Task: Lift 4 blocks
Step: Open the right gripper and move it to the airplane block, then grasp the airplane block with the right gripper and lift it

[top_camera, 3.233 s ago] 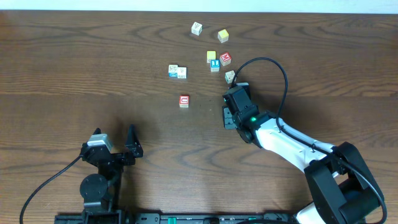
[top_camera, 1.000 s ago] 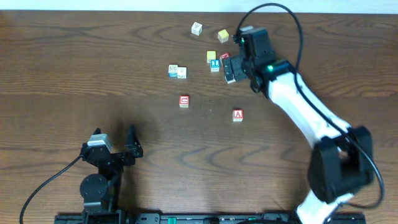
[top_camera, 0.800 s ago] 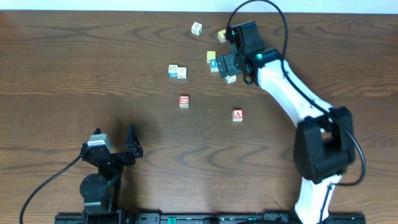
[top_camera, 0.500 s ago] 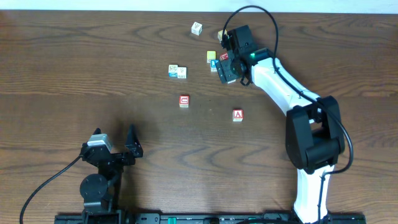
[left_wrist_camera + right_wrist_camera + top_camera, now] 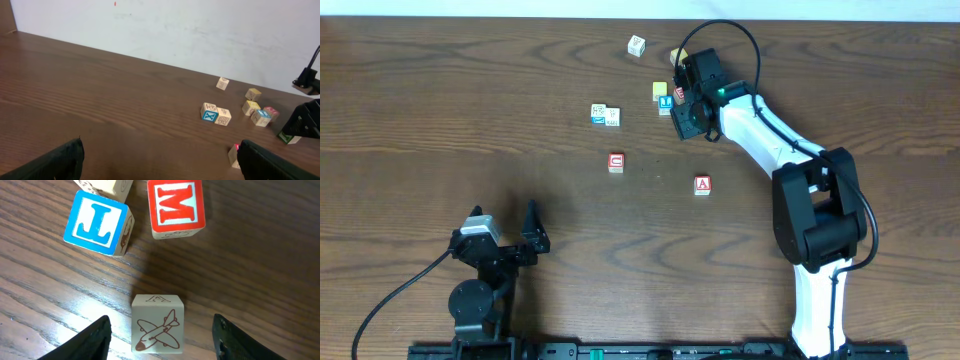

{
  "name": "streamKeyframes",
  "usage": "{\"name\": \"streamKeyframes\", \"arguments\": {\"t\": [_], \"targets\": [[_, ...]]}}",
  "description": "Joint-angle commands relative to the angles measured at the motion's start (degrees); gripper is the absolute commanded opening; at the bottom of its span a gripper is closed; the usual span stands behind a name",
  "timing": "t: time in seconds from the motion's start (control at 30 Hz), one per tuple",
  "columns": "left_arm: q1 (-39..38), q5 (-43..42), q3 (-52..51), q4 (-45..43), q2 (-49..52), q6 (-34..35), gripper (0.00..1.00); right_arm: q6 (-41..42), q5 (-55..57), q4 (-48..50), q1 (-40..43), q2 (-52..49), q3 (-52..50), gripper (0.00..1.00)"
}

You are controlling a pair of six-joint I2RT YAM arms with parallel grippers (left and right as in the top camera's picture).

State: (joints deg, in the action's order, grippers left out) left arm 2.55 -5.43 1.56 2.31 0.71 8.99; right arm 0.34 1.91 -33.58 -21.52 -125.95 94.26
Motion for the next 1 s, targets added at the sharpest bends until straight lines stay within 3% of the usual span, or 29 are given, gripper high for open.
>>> {"name": "streamKeyframes", "arguments": {"t": [0.0,0.3,0.63,0.97], "targets": [[-0.11,-0.33,-1.31,1.31,-0.09,-0.35,0.98,0.00,-0.50,0.00,-0.33,-0.72,1.27,0.58],[-0.11,-0.33,-1.31,1.31,-0.09,-0.35,0.98,0.02,-0.52,1.49,-0.33,-0.76,0.98,0.42],[-0.11,-0.33,-1.31,1.31,-0.09,-0.35,0.98,0.02,-0.52,3.78,-0.33,-0.76,-2.27,0.43],[-0.11,-0.33,-1.31,1.31,-0.11,-0.35,0.98,0.02,-0.50,5.01,-0.33,-0.76,-2.82,0.31]]}}
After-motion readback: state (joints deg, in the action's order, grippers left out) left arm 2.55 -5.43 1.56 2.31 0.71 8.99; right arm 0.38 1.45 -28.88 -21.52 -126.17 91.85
